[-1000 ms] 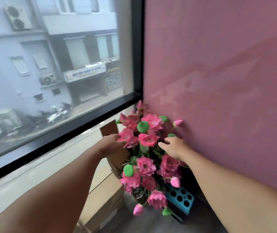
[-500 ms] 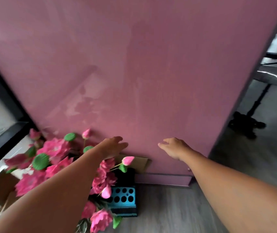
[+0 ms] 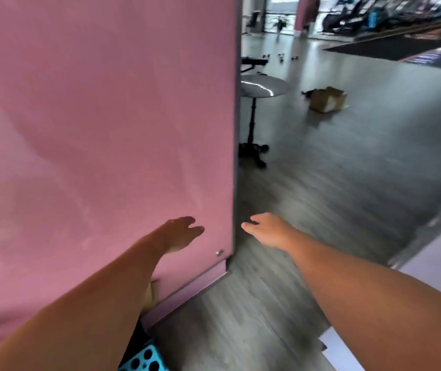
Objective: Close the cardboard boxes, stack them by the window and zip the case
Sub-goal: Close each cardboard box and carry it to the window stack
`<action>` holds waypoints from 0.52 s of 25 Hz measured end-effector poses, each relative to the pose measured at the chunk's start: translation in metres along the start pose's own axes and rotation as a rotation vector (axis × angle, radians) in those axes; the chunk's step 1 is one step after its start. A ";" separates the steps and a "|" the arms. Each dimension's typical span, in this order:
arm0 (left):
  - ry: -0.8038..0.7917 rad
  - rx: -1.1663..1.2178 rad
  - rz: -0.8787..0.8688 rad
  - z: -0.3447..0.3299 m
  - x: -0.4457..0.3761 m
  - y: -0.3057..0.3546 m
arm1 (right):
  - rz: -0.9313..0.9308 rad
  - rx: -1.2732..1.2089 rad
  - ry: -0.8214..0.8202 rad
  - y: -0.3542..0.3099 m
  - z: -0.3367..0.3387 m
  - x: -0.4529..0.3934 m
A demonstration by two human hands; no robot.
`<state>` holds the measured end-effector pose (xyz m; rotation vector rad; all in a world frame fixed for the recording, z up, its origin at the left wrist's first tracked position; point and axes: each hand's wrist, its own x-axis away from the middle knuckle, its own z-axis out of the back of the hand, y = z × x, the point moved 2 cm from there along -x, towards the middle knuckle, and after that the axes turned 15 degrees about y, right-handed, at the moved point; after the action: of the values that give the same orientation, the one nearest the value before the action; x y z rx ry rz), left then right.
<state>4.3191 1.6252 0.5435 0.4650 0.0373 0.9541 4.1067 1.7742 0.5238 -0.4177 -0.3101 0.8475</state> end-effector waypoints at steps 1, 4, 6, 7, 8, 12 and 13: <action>-0.028 -0.024 -0.052 -0.009 -0.016 0.017 | -0.052 -0.006 0.023 0.019 0.007 -0.005; -0.081 -0.058 -0.169 -0.029 -0.061 0.068 | -0.168 -0.018 0.075 0.070 0.031 -0.023; -0.104 -0.052 -0.217 -0.042 -0.094 0.105 | -0.232 -0.025 0.104 0.103 0.051 -0.042; -0.108 -0.047 -0.234 -0.047 -0.110 0.125 | -0.262 -0.024 0.114 0.117 0.062 -0.053; -0.110 -0.036 -0.238 -0.051 -0.124 0.143 | -0.290 -0.029 0.121 0.131 0.071 -0.062; -0.105 -0.018 -0.269 -0.064 -0.175 0.206 | -0.342 -0.076 0.185 0.170 0.103 -0.093; -0.113 -0.017 -0.281 -0.068 -0.189 0.221 | -0.348 -0.079 0.193 0.180 0.110 -0.104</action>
<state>4.0210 1.6077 0.5378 0.4834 -0.0078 0.6513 3.8776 1.8254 0.5249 -0.4981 -0.2290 0.4520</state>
